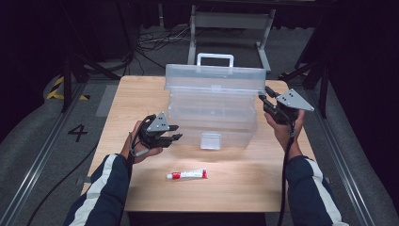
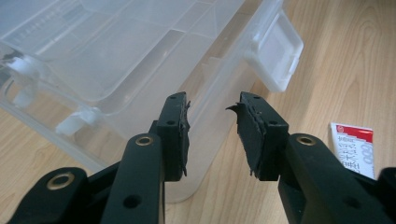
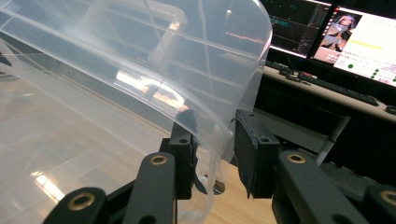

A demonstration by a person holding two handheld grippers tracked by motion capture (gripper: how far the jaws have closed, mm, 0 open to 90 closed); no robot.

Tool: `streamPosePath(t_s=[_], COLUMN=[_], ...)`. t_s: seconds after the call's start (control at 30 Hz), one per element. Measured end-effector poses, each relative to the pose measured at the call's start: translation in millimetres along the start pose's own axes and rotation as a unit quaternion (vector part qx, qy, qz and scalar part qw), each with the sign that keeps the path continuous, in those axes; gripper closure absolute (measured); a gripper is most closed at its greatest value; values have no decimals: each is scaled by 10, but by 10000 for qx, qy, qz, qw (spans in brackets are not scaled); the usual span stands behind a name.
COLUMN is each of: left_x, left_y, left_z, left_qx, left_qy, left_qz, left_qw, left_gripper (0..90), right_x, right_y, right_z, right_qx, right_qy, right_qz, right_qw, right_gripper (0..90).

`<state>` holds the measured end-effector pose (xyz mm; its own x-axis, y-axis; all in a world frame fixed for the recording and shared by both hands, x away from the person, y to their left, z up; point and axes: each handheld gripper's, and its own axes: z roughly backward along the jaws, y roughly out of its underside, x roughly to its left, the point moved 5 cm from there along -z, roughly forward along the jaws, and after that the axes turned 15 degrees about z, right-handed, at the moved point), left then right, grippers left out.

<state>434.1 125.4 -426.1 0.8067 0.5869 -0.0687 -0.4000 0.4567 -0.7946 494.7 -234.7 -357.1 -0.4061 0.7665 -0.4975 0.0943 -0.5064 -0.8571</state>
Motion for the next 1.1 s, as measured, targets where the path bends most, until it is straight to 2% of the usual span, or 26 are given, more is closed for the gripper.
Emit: streamPosePath(t_s=[0.23,0.57,0.83,1.03,1.1], left_x=[-6,-52,-112,-119,-122], left_y=[-10,-96,-160,-185,-190], left_z=[-9,-103,-174,-196,-205], left_qx=[43,147,301,333,354], left_qy=[33,271,326,369,482], left_qz=[-57,-200,-382,-355,-370], left_qw=[10000,9993,9983,9981,9975], left_gripper=[626,628,618,628,604], right_x=[-47,-77,-83,-85,-86], right_y=[-57,-108,-155,-179,-190], right_z=[-8,-65,-122,-151,-164], right_qx=[-34,35,111,186,211], right_qy=[80,258,570,743,794], right_qz=[-22,8,74,164,185], right_qw=[10000,9997,9983,9969,9964], right_gripper=[740,758,783,802,806])
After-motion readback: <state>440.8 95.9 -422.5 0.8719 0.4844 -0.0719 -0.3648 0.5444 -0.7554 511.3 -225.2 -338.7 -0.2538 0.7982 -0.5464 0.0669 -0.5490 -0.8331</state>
